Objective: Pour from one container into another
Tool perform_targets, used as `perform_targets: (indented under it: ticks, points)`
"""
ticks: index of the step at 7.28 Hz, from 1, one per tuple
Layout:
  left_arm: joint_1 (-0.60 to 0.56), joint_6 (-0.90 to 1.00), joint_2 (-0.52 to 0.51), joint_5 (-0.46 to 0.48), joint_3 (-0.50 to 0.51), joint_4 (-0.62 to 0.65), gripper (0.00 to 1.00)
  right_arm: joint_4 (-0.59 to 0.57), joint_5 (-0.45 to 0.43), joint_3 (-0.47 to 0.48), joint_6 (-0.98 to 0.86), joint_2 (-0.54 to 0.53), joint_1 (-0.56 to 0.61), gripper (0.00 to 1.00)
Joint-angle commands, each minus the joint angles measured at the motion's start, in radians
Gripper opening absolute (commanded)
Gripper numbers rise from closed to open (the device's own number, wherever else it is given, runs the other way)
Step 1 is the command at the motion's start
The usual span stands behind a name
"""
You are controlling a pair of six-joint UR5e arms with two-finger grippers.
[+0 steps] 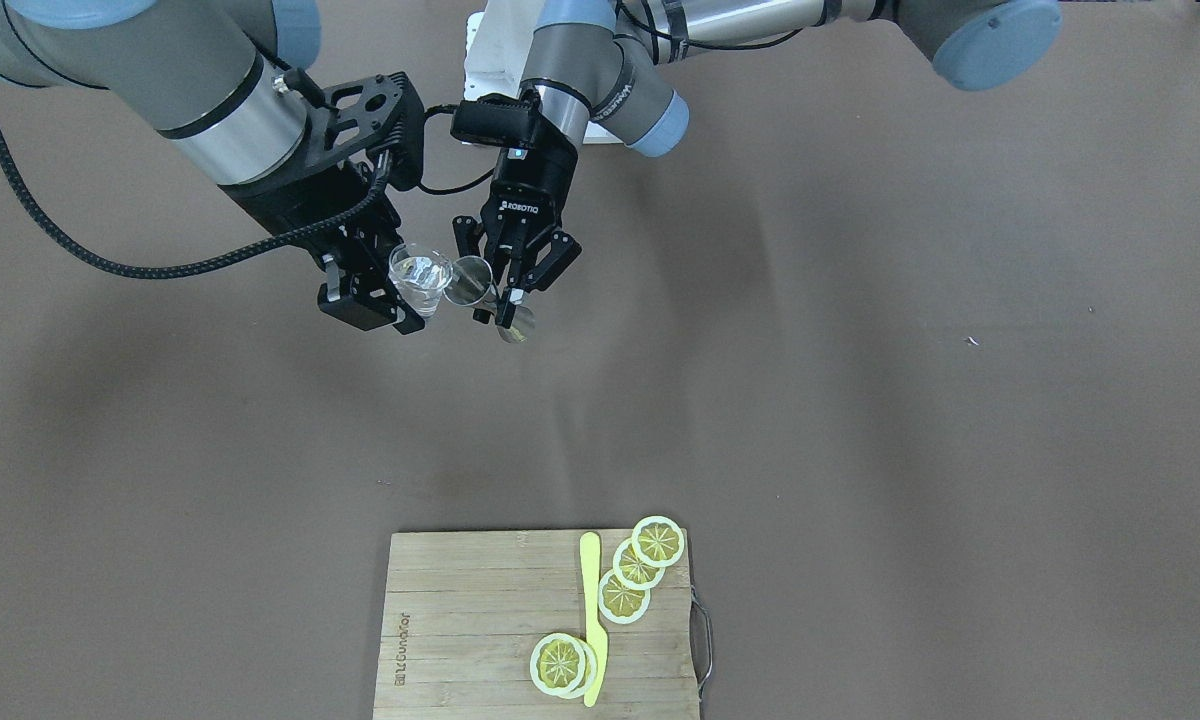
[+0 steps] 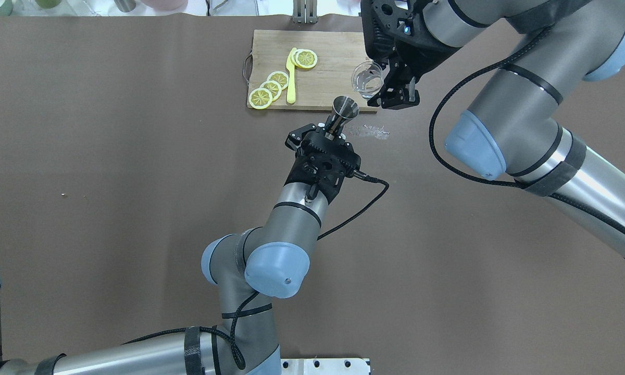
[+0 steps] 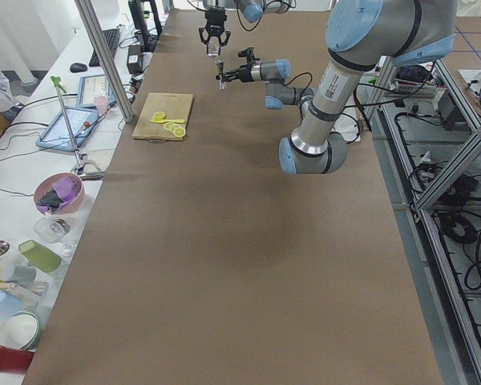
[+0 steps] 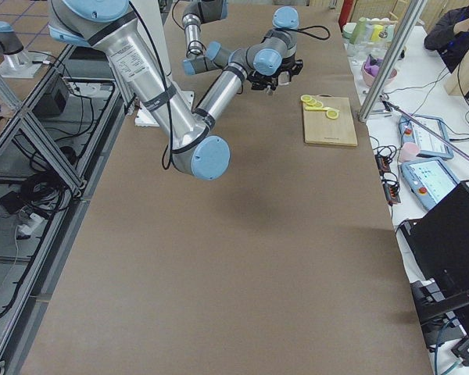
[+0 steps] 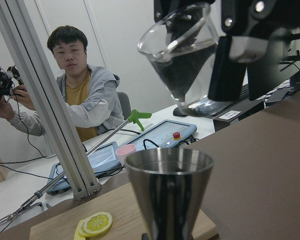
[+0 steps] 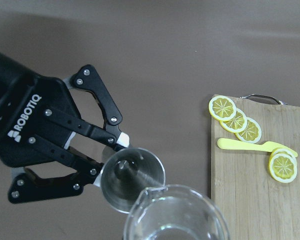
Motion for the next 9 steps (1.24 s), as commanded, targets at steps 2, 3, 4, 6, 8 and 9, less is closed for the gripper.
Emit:
perform_targets:
  ticks: [2, 3, 4, 6, 8, 9]
  points:
    - [0.0, 0.0, 0.001, 0.0, -0.001, -0.002, 0.0, -0.07, -0.009, 0.049, -0.052, -0.01, -0.021, 0.0]
    - [0.0, 0.0, 0.001, 0.0, 0.0, -0.002, 0.0, -0.081, -0.009, 0.049, -0.058, -0.015, -0.021, 0.0]
    - [0.0, 0.005, 0.001, 0.001, 0.002, -0.014, 0.0, -0.099, -0.007, 0.047, -0.062, -0.018, -0.021, 0.0]
    - [0.0, 0.008, 0.002, 0.0, 0.003, -0.014, 0.0, -0.192, 0.005, 0.047, -0.144, -0.012, -0.004, 0.0]
    - [0.0, 0.008, 0.002, 0.0, 0.003, -0.014, 0.0, -0.217, 0.008, 0.037, -0.144, 0.003, 0.002, 0.0]
    - [0.0, 0.008, 0.002, 0.001, 0.003, -0.014, 0.0, -0.237, 0.01, 0.028, -0.144, 0.014, 0.006, 0.0]
